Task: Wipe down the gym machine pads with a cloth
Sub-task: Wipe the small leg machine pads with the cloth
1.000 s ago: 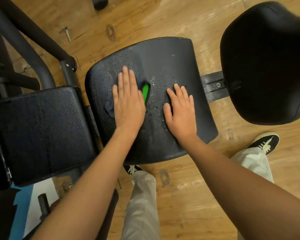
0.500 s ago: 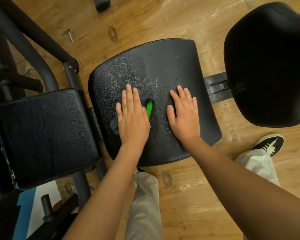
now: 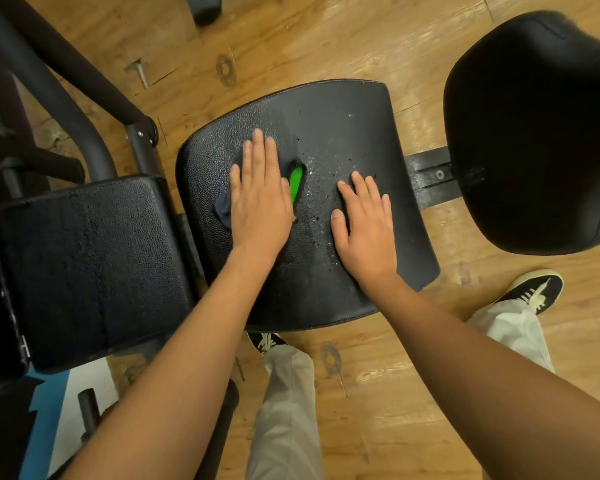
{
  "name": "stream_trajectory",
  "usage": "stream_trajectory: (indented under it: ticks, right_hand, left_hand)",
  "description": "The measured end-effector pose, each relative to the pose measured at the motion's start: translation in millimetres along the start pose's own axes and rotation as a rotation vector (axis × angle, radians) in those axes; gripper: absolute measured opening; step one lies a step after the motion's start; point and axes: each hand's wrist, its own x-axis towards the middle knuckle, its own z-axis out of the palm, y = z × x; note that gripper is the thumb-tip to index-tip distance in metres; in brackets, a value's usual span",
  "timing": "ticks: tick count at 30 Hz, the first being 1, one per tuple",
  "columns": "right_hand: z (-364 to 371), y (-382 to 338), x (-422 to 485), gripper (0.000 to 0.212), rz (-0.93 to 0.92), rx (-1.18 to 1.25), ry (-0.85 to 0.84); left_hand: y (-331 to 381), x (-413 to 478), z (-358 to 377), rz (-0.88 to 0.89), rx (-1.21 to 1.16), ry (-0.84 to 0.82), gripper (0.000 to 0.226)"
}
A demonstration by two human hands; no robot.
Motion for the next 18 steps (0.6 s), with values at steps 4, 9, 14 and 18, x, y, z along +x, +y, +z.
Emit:
stream_trajectory:
  ticks: [4, 9, 14, 18]
  right_hand:
    - [0, 1, 0, 0.047, 0.004, -0.007, 0.005]
    - [2, 1, 0, 0.047, 0.001, 0.000, 0.011]
    - [3, 2, 0, 0.047, -0.003, 0.004, 0.015]
    - [1, 1, 0, 0.047, -0.001, -0.009, 0.004]
  left_hand:
    - [0, -78, 12, 0.021, 0.007, -0.054, 0.062]
    - [-1, -134, 23, 0.023, 0.064, -0.092, 0.062]
    - [1, -98, 21, 0.026, 0.079, -0.068, 0.060]
    - [3, -25, 9, -0.014, 0.045, -0.010, 0.062]
